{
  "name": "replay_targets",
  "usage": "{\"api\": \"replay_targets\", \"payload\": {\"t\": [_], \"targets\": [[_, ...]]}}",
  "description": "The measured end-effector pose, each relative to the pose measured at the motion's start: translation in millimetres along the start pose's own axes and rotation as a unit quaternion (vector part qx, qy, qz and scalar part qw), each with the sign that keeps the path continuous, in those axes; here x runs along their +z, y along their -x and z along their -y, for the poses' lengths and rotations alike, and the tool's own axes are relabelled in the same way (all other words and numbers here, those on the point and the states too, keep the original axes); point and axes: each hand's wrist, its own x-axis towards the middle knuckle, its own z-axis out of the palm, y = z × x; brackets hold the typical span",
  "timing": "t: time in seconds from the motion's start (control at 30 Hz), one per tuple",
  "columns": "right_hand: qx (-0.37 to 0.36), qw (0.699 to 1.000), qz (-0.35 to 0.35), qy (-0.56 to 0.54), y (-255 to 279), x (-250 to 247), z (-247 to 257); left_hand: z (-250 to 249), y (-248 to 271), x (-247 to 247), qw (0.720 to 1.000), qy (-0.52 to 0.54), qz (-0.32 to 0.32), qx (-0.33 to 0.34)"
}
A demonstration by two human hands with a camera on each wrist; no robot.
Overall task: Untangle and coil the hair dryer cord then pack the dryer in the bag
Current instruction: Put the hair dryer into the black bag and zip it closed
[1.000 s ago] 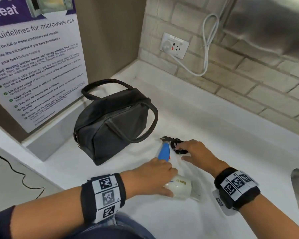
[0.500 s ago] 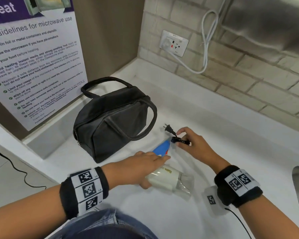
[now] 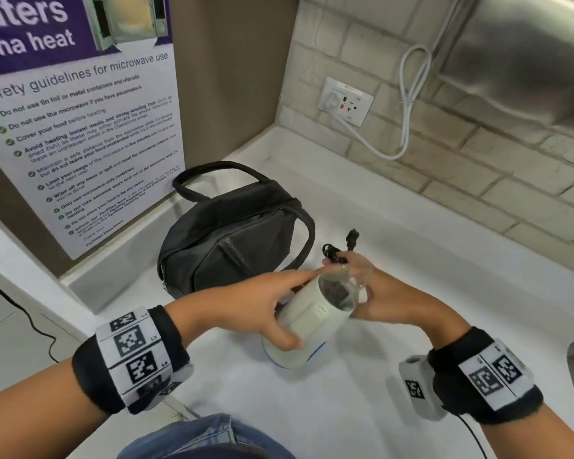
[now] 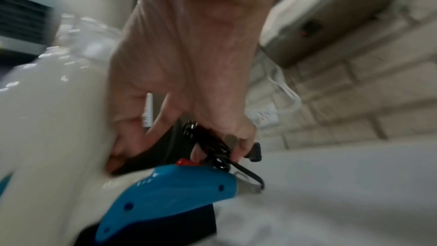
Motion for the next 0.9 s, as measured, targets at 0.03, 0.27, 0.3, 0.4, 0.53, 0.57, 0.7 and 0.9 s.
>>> {"api": "replay_targets", "payload": {"t": [0.03,0.27,0.3,0.4,0.53,0.57,0.7,0.9], "targets": [[-0.008,0.997,0.024,0.071,1,1,7,-7,2,-5,1.000,0.024,0.005,0.003],[-0.047,0.969,-0.023,0.241,2,-13,46,-43,14,-35,0.996,0.064,0.029,0.059],[-0.051,0.962,-0.025,0.268,3,-18,52,-45,16,-38,0.995,0.072,0.028,0.062],[-0.068,0.934,-0.036,0.349,0,-30,64,-50,21,-47,0.990,0.111,0.031,0.075],[-0.102,0.936,-0.049,0.334,-6,-48,76,-53,27,-66,0.981,0.164,0.019,0.101],[-0.107,0.934,-0.066,0.334,-9,-54,77,-52,30,-73,0.978,0.181,-0.007,0.107],[-0.088,0.903,-0.205,0.367,-25,-70,83,-34,41,-102,0.955,0.125,-0.242,0.117],[-0.052,0.815,-0.355,0.455,-60,-61,106,28,40,-110,0.909,-0.088,-0.401,-0.070]]}}
